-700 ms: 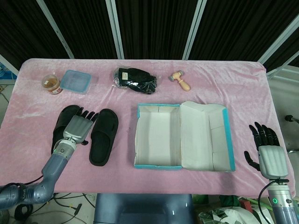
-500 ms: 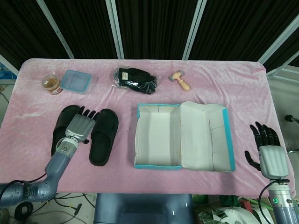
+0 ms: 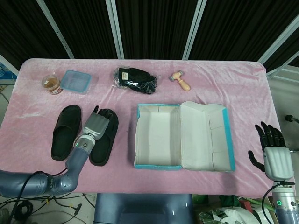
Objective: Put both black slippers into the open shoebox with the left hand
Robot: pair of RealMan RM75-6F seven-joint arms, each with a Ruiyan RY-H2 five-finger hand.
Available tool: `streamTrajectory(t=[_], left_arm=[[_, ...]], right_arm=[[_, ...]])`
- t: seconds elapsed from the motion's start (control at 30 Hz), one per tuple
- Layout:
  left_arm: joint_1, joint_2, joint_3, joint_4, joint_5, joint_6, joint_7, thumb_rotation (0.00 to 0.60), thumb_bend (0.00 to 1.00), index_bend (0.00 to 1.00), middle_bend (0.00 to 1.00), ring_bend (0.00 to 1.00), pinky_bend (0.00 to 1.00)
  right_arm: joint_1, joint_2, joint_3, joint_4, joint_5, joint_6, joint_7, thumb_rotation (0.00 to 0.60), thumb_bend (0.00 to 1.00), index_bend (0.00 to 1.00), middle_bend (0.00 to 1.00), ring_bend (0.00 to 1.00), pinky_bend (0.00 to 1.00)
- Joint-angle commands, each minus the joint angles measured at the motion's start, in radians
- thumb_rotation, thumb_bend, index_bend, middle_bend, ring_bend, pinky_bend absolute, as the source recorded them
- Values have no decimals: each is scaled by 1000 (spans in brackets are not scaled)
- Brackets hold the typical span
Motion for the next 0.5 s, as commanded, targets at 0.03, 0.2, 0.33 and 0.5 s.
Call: streamTrajectory(t=[0.03,0.2,0.33,0.5], left_arm=[[-32,-39,5,36,-51,13,28,600,0,123,55,61,0],[-54,-83,2,95,-105,16,38,600,0,116,56,61,0],[-71,-107,-2,140,-159,12,49,600,0,103,56,61,0],[-81,-132,-17,189,-201,-35,33,600,26,127,55,61,0]], right_arm=[[-2,-1,-1,2,1,1,2,600,290,0,24,0,82],[-5,-1,0,1,2,4,0,600,290,0,24,0,83],[-6,-1,0,-1,3,3,-2,600,290,0,25,0,83],[-9,-10,-1,6,12,0,5,600,290,0,24,0,83]])
